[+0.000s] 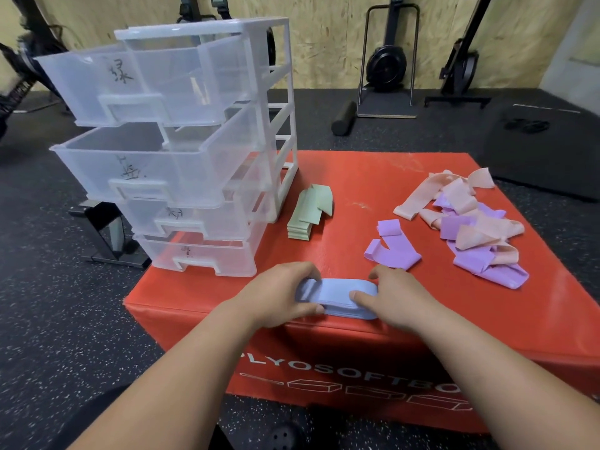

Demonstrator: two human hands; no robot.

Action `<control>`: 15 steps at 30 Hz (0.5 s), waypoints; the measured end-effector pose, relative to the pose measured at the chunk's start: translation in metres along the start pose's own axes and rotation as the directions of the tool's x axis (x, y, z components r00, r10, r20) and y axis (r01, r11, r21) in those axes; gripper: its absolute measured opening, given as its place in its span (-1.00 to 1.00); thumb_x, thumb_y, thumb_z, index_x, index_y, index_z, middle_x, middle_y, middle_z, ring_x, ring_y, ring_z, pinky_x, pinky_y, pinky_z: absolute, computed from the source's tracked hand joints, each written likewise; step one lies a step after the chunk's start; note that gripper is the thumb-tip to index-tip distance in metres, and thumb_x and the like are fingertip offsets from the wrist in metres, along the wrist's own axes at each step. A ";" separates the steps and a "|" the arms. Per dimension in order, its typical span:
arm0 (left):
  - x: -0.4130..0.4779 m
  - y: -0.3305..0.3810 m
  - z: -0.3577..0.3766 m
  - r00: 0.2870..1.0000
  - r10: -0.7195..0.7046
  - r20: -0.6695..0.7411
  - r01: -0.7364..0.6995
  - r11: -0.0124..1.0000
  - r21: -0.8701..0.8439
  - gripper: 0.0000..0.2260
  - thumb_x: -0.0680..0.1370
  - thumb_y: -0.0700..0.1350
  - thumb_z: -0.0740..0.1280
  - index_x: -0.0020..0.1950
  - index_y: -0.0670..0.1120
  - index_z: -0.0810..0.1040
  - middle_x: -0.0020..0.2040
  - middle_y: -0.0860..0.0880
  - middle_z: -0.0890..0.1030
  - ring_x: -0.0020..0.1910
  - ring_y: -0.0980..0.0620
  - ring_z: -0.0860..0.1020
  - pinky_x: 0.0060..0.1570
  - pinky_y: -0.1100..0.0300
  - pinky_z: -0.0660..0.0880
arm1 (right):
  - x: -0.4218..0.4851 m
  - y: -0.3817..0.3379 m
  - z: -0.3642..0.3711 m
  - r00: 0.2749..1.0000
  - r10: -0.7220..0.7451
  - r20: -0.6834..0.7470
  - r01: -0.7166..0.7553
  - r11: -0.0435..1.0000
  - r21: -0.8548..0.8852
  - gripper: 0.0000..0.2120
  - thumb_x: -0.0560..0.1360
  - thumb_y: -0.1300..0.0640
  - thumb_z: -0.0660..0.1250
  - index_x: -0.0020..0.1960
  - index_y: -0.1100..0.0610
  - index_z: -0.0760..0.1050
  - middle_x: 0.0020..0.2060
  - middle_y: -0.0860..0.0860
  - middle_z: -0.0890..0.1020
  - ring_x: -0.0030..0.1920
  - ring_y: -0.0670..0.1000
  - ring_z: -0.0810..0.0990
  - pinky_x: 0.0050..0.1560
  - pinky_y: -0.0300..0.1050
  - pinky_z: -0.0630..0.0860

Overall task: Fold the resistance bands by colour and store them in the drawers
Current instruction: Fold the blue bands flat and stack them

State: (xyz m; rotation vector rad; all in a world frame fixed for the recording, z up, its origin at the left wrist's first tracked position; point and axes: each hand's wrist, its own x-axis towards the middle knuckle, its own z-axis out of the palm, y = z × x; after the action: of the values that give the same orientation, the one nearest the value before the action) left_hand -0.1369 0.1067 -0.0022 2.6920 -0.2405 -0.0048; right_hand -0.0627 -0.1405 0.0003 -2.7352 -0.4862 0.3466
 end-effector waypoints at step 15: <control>0.003 -0.002 -0.001 1.000 -0.029 0.007 0.029 0.999 -0.014 -0.46 0.39 0.20 0.61 0.23 0.23 0.40 0.18 0.17 0.59 0.11 0.05 0.57 0.07 -0.02 0.58 | -0.010 -0.031 0.008 0.982 0.156 -0.106 -0.081 0.857 0.509 -0.53 0.33 0.14 0.53 0.16 -0.09 0.45 -0.08 -0.03 0.58 -0.12 0.01 0.58 -0.15 -0.07 0.50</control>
State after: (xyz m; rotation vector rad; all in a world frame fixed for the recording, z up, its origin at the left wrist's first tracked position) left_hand -0.1330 0.1087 -0.0023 2.6821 -0.2024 -0.0241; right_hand -0.0826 -0.1147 0.0060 -2.2580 -0.1528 0.2581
